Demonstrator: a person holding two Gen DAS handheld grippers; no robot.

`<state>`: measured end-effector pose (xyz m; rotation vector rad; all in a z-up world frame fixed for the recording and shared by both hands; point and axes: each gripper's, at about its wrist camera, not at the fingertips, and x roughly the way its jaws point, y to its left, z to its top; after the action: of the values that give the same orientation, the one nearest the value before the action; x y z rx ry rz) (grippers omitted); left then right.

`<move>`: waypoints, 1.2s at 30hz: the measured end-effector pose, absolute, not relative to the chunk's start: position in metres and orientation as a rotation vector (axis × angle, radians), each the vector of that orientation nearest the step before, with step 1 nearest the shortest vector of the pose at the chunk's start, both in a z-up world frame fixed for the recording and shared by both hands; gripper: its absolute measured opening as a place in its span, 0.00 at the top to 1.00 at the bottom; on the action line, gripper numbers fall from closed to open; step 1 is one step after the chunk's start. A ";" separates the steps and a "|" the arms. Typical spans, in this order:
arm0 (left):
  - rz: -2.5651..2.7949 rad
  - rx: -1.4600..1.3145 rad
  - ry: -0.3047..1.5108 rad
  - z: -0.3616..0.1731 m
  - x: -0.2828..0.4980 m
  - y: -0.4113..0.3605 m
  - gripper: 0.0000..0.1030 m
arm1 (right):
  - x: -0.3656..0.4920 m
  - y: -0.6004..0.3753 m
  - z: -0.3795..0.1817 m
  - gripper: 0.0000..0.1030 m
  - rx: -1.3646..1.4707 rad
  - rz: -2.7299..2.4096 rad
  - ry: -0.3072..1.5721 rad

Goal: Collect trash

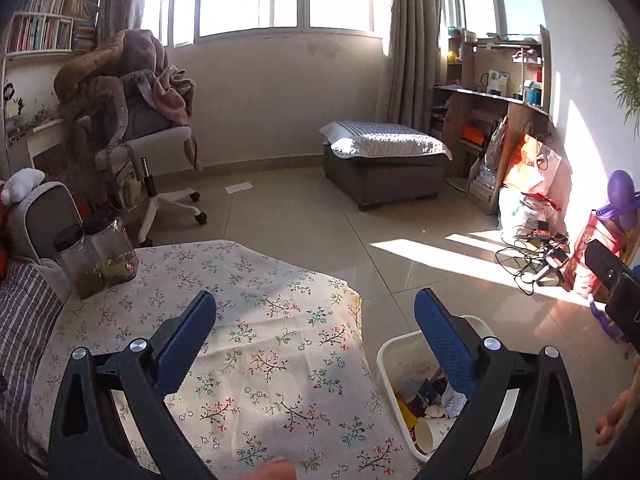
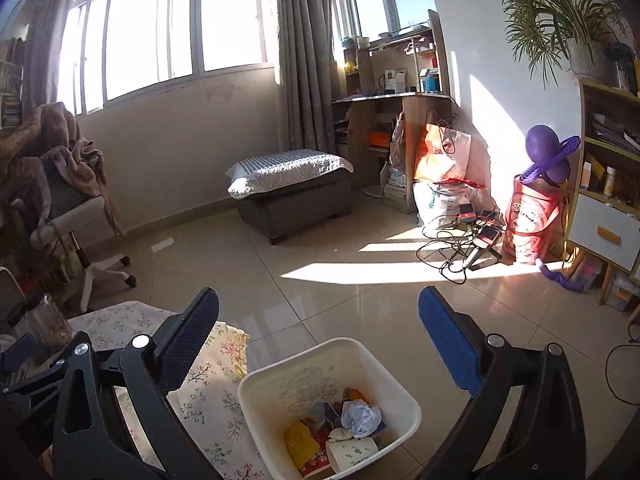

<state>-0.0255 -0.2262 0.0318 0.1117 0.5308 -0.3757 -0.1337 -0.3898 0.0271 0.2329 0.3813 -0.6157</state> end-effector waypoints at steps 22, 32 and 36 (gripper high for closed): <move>-0.153 0.018 0.659 0.000 -0.002 -0.039 0.06 | -0.066 -0.238 -0.003 0.07 0.146 -0.353 0.443; -0.178 0.030 0.696 -0.007 0.002 -0.041 0.06 | -0.068 -0.231 -0.011 0.07 0.103 -0.384 0.453; -0.179 0.057 0.675 -0.007 -0.002 -0.048 0.07 | -0.072 -0.236 -0.012 0.07 0.092 -0.400 0.444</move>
<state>-0.0018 -0.0484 -0.0070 0.0566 0.6746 -0.1791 -0.0724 -0.2358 -0.0120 0.0924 0.4440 -0.4001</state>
